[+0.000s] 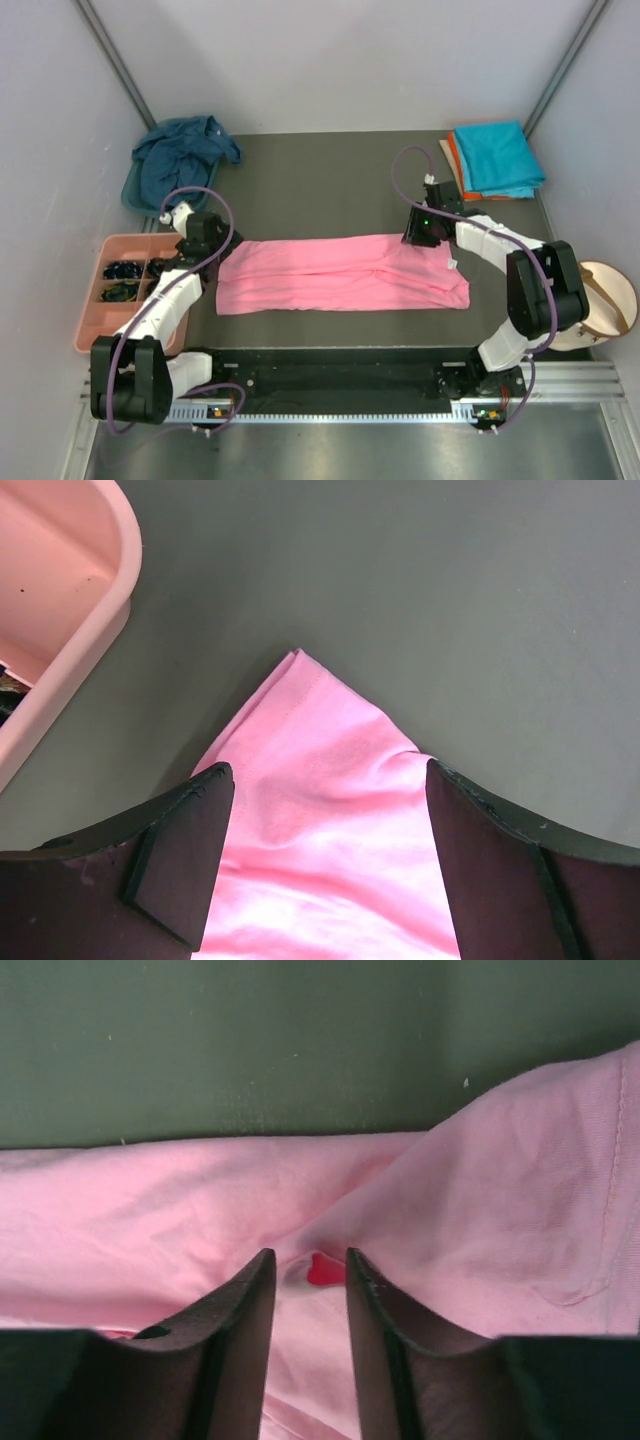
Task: Fold and stack the t-shirts
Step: Fold the other side of the tshirt into a rectangle
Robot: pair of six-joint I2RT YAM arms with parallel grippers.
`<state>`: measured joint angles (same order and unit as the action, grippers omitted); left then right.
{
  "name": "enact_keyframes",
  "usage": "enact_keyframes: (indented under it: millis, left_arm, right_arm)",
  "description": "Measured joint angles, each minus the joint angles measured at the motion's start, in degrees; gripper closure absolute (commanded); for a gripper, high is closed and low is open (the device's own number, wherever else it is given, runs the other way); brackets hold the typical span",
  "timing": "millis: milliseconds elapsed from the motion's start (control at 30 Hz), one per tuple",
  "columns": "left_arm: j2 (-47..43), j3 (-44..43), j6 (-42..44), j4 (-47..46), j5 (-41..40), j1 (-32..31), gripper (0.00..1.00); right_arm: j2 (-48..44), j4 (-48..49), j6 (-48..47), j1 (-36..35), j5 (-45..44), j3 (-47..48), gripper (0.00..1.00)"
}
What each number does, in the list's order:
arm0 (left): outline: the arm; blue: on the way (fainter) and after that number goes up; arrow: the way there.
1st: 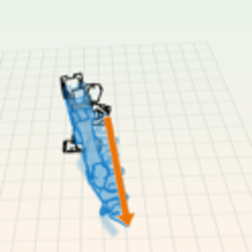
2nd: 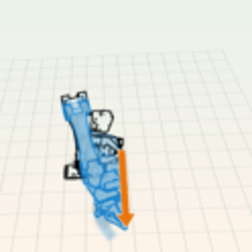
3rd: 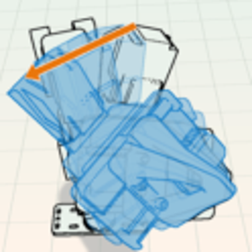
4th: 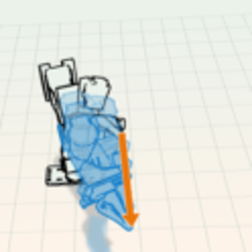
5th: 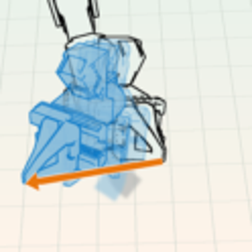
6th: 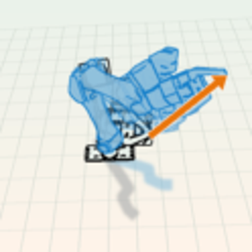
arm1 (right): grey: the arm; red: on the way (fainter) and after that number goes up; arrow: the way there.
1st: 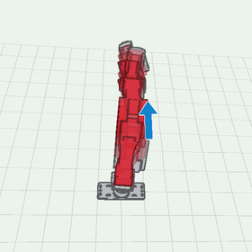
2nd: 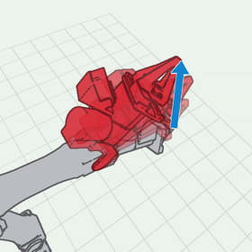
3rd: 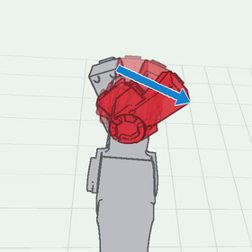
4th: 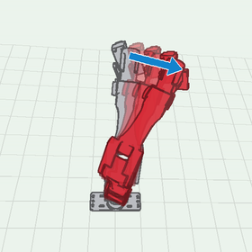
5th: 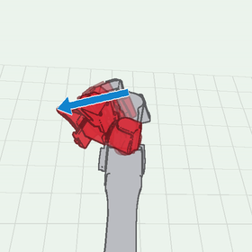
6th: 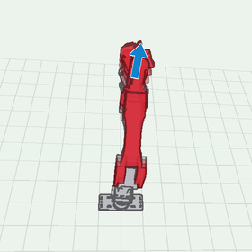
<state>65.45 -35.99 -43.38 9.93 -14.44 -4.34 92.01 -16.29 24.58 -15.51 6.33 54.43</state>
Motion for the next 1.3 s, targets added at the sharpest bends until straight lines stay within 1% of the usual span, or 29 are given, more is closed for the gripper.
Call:
enact_keyframes:
  millis: [33, 67, 133, 167, 200, 533, 667, 967, 1300]
  left_arm:
    - [0.04, 0.0, 0.0, 0.04, 0.0, 0.0, 0.18]
    - [0.07, 0.0, 0.0, 0.02, -0.02, 0.0, 0.18]
    - [0.09, 0.0, 0.0, 0.04, -0.04, 0.0, 0.18]
    - [0.09, 0.0, 0.0, 0.02, -0.09, 0.0, 0.18]
    - [0.09, 0.0, 0.0, 0.02, -0.15, 0.0, 0.18]
    - [0.09, 0.0, 0.0, 0.02, -0.2, 0.0, 0.18]
    - [0.09, 0.02, 0.0, 0.0, -0.2, 0.0, 0.18]
    - [0.94, 0.07, -0.09, -0.11, 0.07, 0.0, 0.19]
    - [1.46, 0.11, -0.17, -0.26, 0.39, 0.0, 0.19]
  right_arm:
    - [0.07, 0.17, -0.07, -0.02, 0.07, 0.04, 0.75]
    - [0.09, 0.17, -0.11, -0.02, 0.2, 0.07, 0.83]
    - [0.11, 0.17, -0.31, -0.04, 0.35, 0.07, 0.91]
    - [0.11, 0.17, -0.35, -0.04, 0.44, 0.07, 0.98]
    - [0.11, 0.2, -0.37, -0.04, 0.52, 0.07, 1.0]
    - [0.09, 0.02, -0.5, -0.07, 1.03, 0.07, 1.0]
    - [-1.22, -1.09, -0.48, -0.15, 1.14, -0.04, 1.0]
    - [-12.81, -5.62, 0.04, -0.72, 1.97, -1.92, 1.0]
    - [-19.19, -11.28, 0.7, -1.03, 4.57, -6.08, 1.0]
